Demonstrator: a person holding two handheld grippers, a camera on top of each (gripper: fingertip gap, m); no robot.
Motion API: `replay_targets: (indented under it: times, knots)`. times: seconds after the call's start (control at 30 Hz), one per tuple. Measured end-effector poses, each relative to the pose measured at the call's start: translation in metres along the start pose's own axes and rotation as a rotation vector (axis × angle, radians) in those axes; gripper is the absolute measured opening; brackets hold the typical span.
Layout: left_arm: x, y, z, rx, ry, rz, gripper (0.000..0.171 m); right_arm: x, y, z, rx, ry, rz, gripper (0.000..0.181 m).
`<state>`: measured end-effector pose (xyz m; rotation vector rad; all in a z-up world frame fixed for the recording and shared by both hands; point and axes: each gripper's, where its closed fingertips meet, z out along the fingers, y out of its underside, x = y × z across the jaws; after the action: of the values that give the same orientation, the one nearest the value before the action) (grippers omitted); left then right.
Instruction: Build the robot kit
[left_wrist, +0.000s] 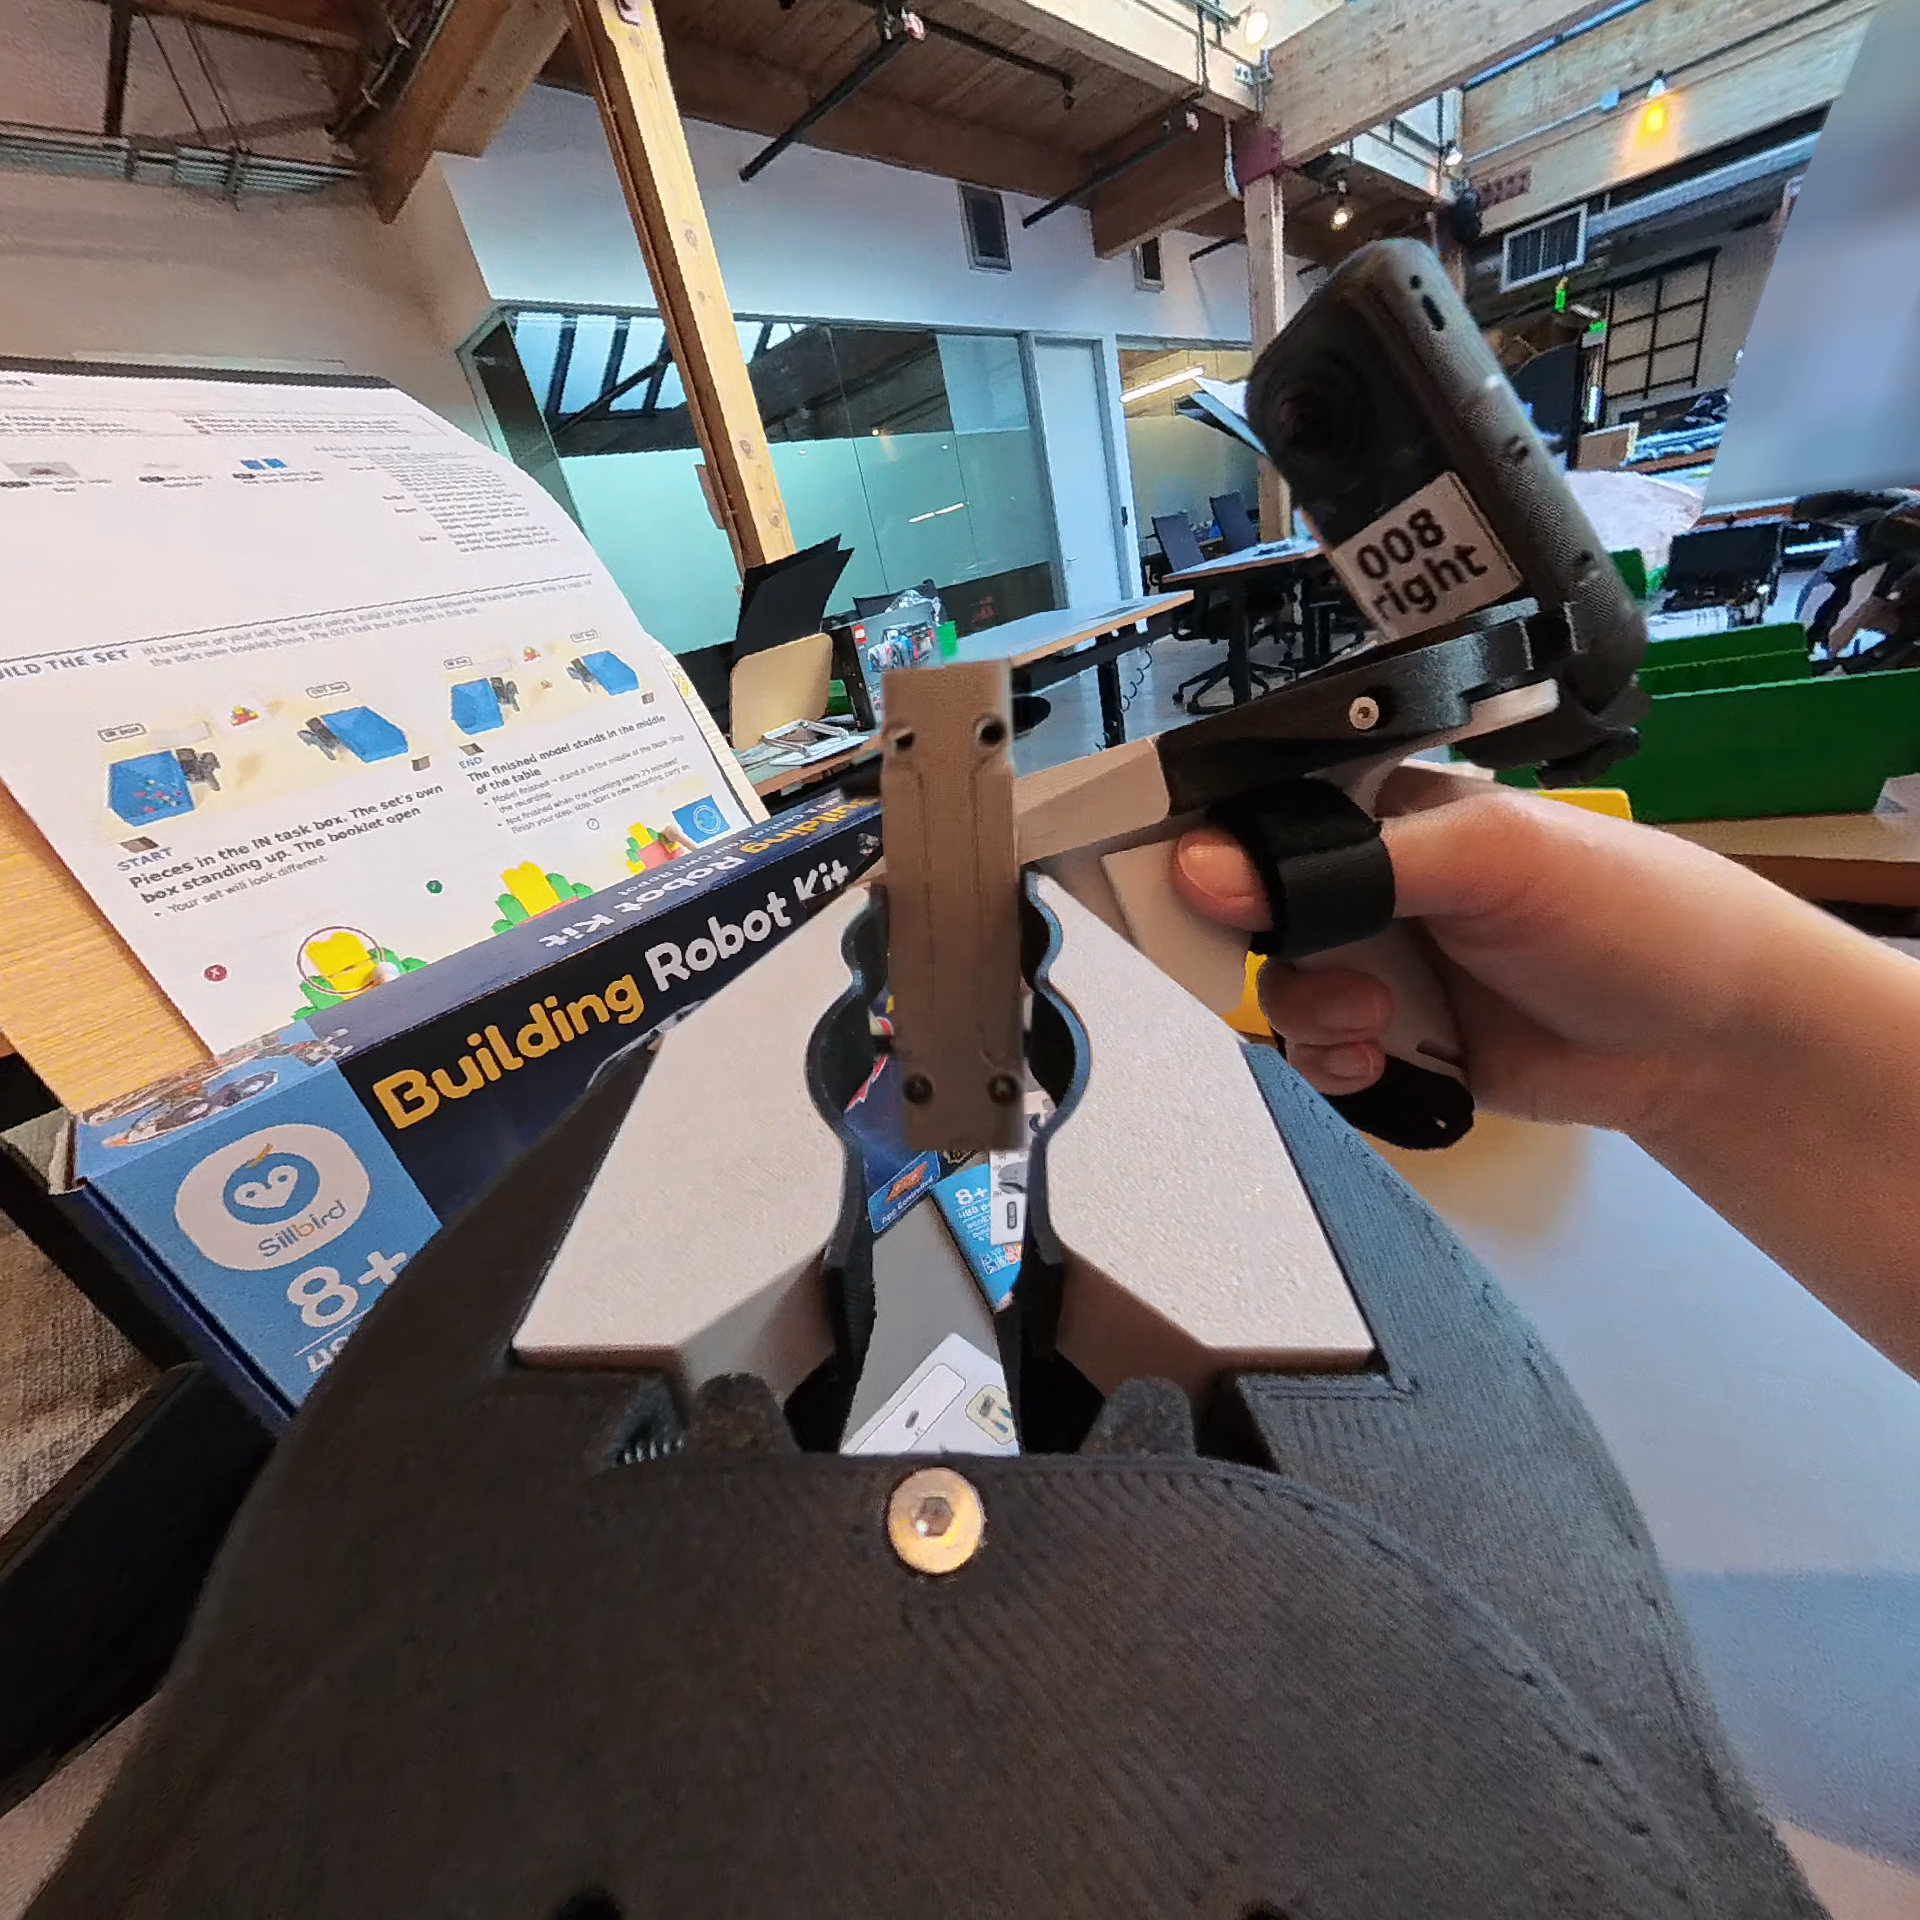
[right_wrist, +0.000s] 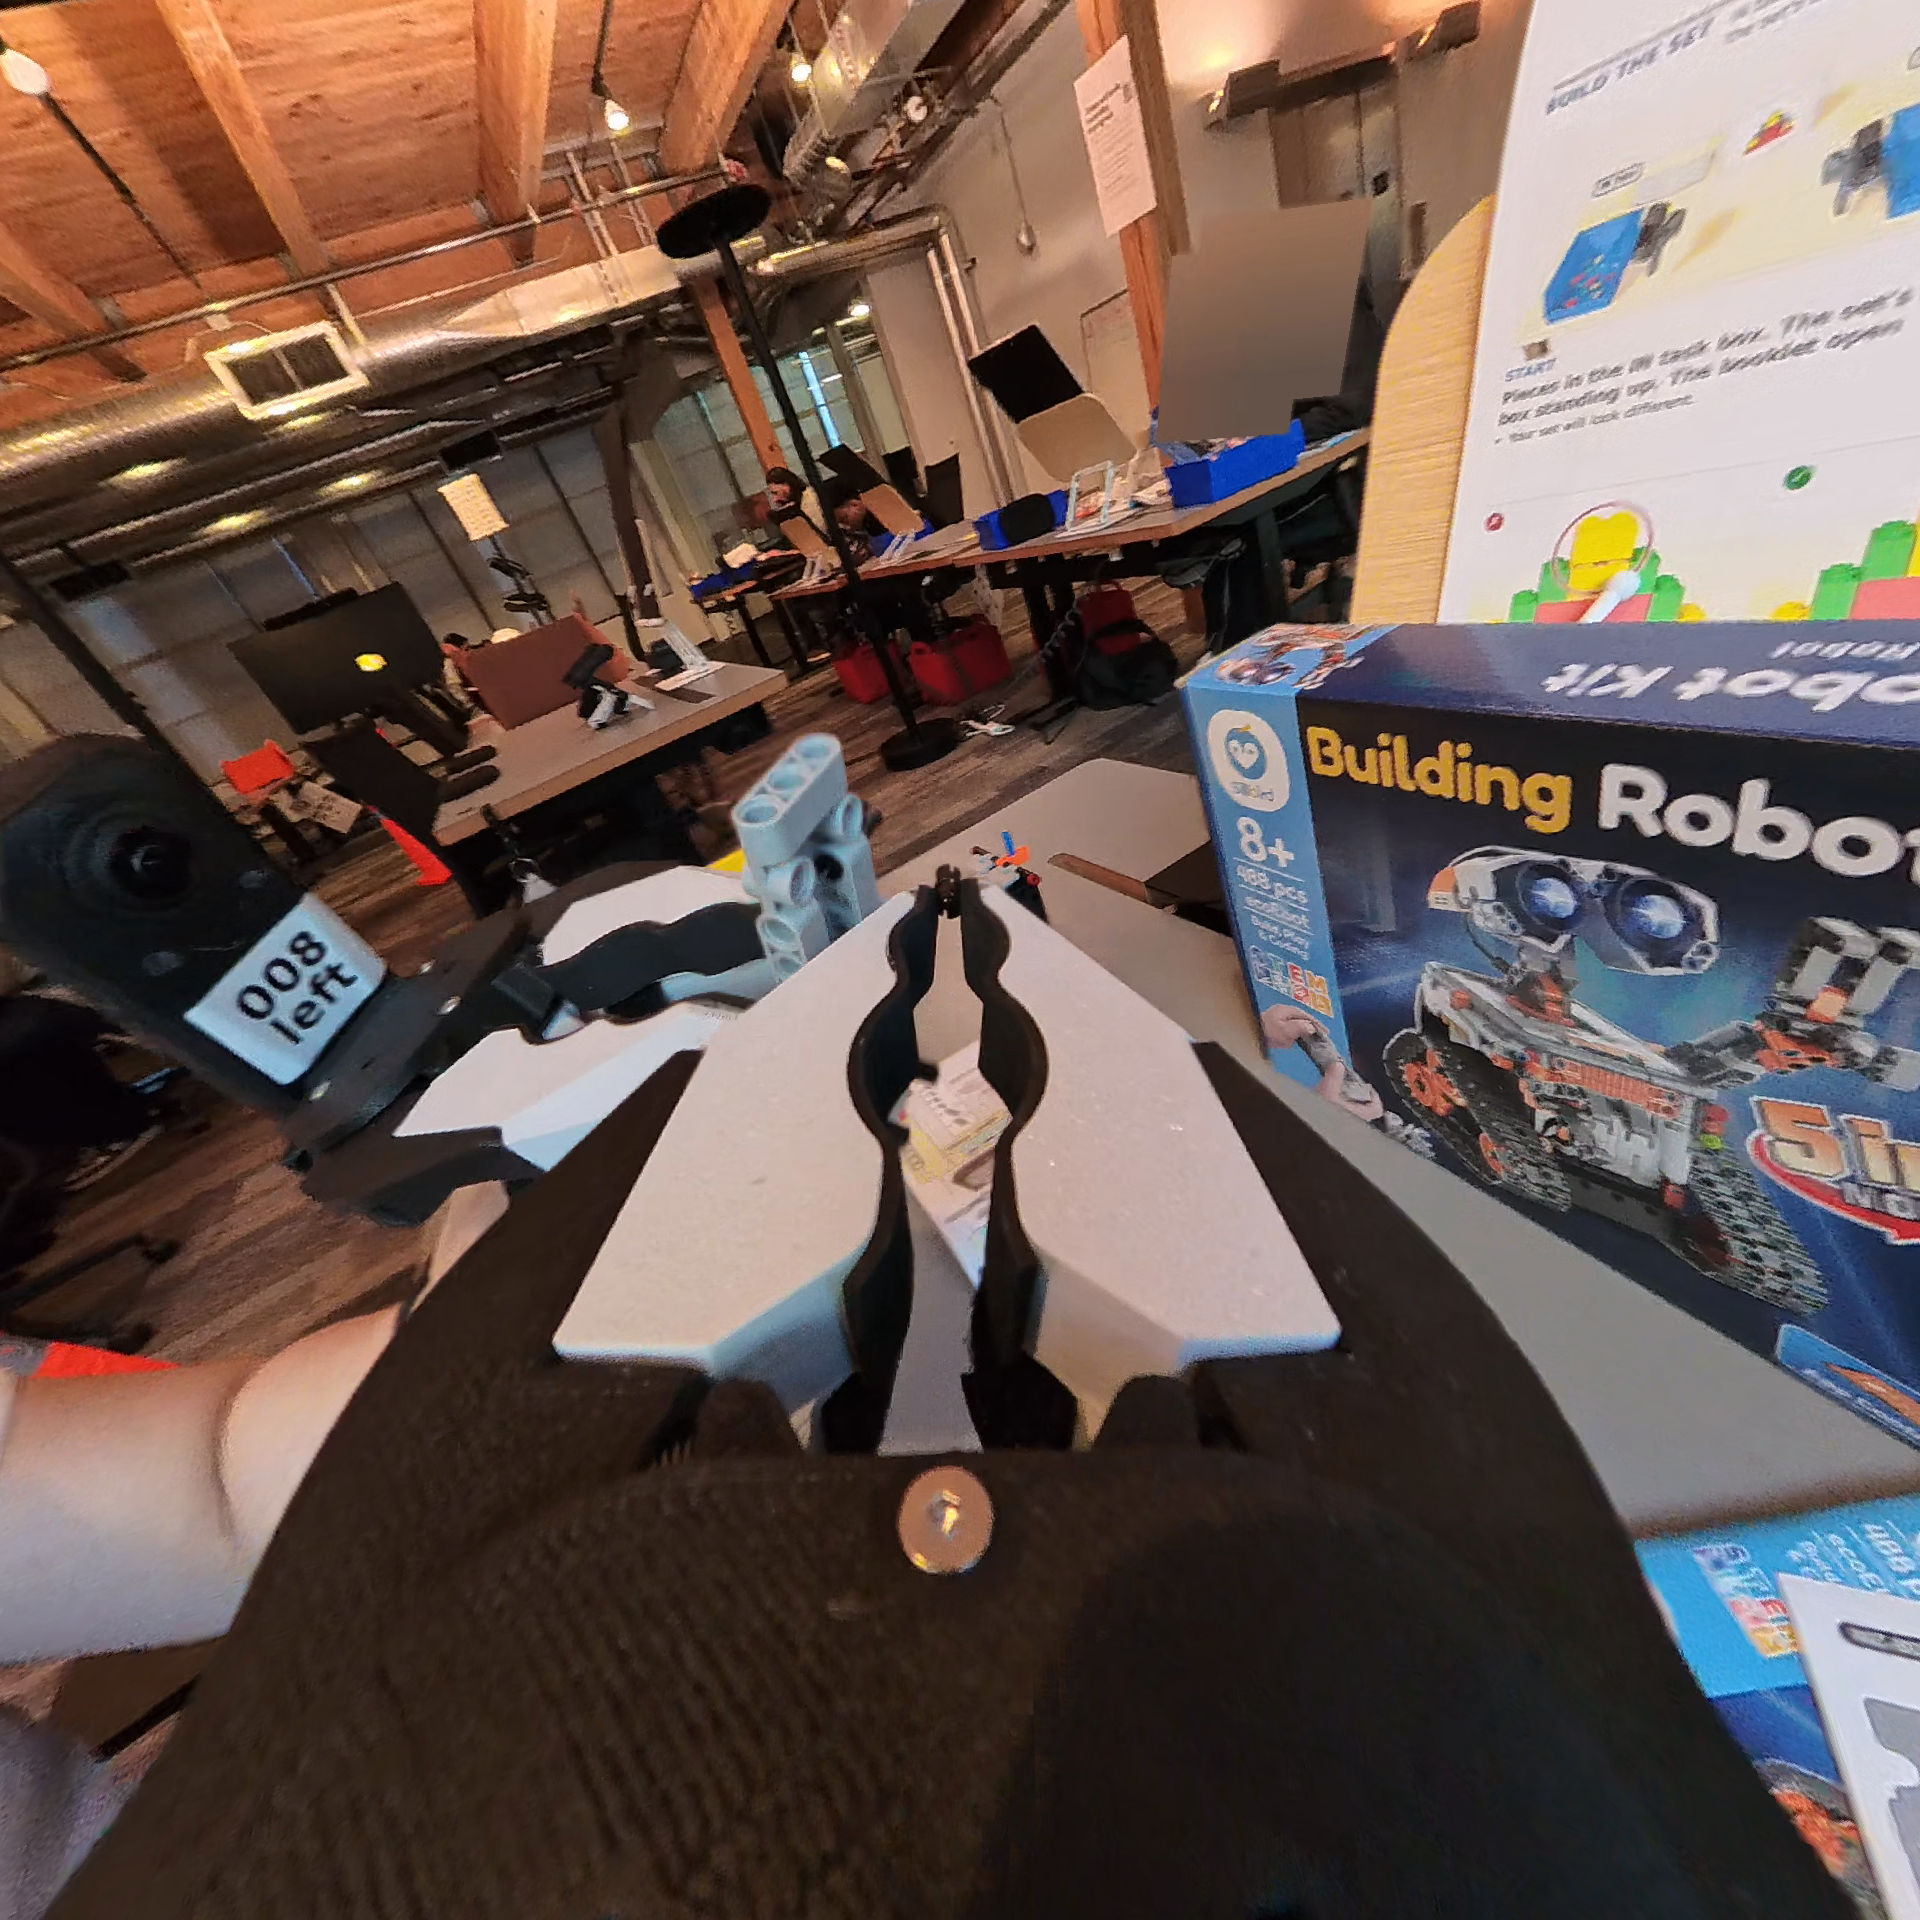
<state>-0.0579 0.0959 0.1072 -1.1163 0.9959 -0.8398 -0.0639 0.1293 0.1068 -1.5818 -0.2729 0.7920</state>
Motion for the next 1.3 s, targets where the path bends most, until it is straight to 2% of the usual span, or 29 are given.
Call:
replay_targets:
  times: [0.17,0.23,0.3,0.53,0.63,0.7,0.83,0.9,1.03,1.17,1.23,1.3]
  knots:
    - [-0.001,0.0,0.0,-0.01,-0.027,0.01,0.023,0.002,-0.002,0.004,0.034,0.091,-0.082,0.003]
    - [-0.001,0.003,0.0,-0.031,-0.025,0.021,0.022,0.004,0.003,0.006,0.021,0.062,-0.048,0.003]
    - [0.0,0.001,0.0,-0.001,-0.036,0.053,0.022,0.003,0.001,0.005,0.034,0.035,-0.016,0.003]
    - [0.001,-0.013,-0.006,0.068,-0.065,0.069,0.023,-0.006,-0.014,-0.004,0.091,0.049,-0.085,0.003]
    - [0.0,-0.016,-0.008,0.072,-0.092,0.092,0.022,-0.029,-0.036,-0.013,0.236,-0.027,-0.183,0.003]
    - [0.004,-0.019,-0.009,0.084,-0.089,0.118,0.023,-0.03,-0.038,-0.014,0.238,0.002,-0.247,0.003]
    - [0.014,-0.025,-0.01,0.11,-0.075,0.131,0.022,-0.048,-0.036,-0.012,0.25,-0.141,-0.267,0.003]
    - [0.015,-0.026,-0.01,0.113,-0.061,0.109,0.022,-0.053,-0.033,-0.012,0.239,-0.208,-0.239,0.003]
    - [0.017,-0.031,-0.013,0.144,-0.033,0.065,0.022,-0.033,-0.028,-0.01,0.208,-0.155,-0.213,0.003]
    - [0.016,-0.03,-0.013,0.154,-0.027,0.067,0.022,-0.049,-0.028,-0.018,0.177,-0.244,-0.283,0.003]
    - [0.015,-0.029,-0.013,0.148,-0.026,0.073,0.022,-0.05,-0.024,-0.023,0.108,-0.219,-0.373,0.003]
    - [0.018,-0.029,-0.014,0.149,-0.006,0.107,0.022,-0.046,-0.015,-0.03,-0.017,-0.217,-0.358,0.004]
